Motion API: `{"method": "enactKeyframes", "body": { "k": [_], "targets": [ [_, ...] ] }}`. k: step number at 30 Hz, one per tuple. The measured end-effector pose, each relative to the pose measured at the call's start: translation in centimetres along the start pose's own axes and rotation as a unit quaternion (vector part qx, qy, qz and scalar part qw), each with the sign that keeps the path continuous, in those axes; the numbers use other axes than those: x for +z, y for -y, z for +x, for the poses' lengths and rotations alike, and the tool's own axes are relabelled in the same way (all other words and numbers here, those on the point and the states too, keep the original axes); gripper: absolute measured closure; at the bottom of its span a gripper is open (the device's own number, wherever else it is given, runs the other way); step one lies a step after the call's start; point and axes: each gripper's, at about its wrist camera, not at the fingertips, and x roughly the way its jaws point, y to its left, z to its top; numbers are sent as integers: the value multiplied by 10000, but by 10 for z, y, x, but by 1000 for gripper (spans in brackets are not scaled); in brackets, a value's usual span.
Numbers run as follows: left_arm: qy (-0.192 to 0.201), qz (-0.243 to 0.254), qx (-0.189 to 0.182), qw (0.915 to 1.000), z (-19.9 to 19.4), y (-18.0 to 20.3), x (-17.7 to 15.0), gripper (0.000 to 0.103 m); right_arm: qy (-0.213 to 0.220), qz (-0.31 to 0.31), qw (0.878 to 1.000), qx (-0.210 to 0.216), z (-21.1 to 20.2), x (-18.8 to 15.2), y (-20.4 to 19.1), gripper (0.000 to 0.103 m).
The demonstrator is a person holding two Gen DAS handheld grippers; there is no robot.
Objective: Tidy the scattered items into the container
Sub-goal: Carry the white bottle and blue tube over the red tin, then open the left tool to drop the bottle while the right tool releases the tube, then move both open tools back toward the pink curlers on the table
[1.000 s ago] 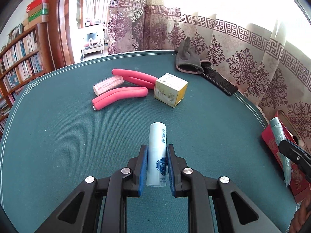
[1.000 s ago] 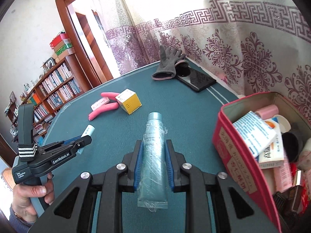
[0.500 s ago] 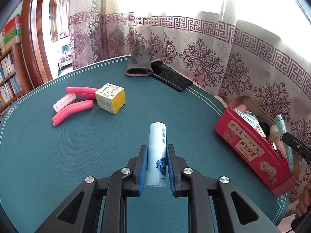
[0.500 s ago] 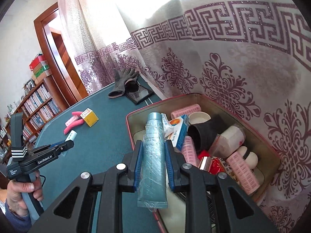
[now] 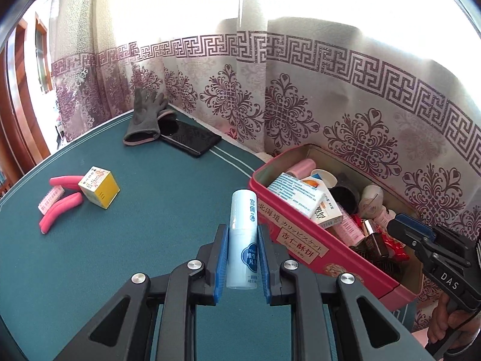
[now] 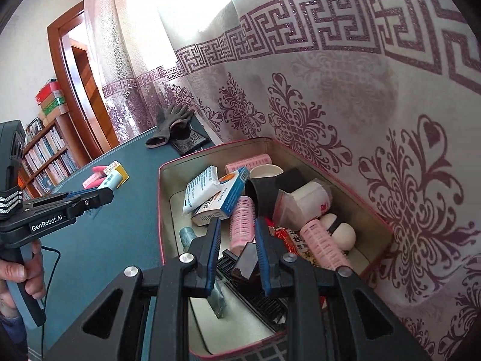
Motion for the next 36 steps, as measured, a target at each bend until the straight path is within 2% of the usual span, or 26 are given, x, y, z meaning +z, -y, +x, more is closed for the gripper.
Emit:
{"method": "enactKeyframes", "body": {
  "k": [11,13,14,15,16,25,36],
  "targets": [
    [221,440,-927,9945,4,72,26,82,172,122,9993,-318,-10,2,15,77],
    [182,414,-999,9940,10,76,28,59,174,137,9991,-363,-11,1,16,77],
    [213,325,-936,9948,11,74,28,29,166,145,9991,-369,-12,1,17,77],
    [331,199,-874,9954,10,69,26,20,156,153,9991,-372,-12,1,18,77],
    [398,102,-849,9955,9,65,25,20,146,157,9991,-379,-12,0,18,77],
    [170,-540,-322,9979,15,10,11,20,86,153,9994,-313,-7,0,11,77],
    [-111,-862,79,9962,16,-33,-19,20,60,33,9996,-270,-4,5,-9,77]
  ]
}}
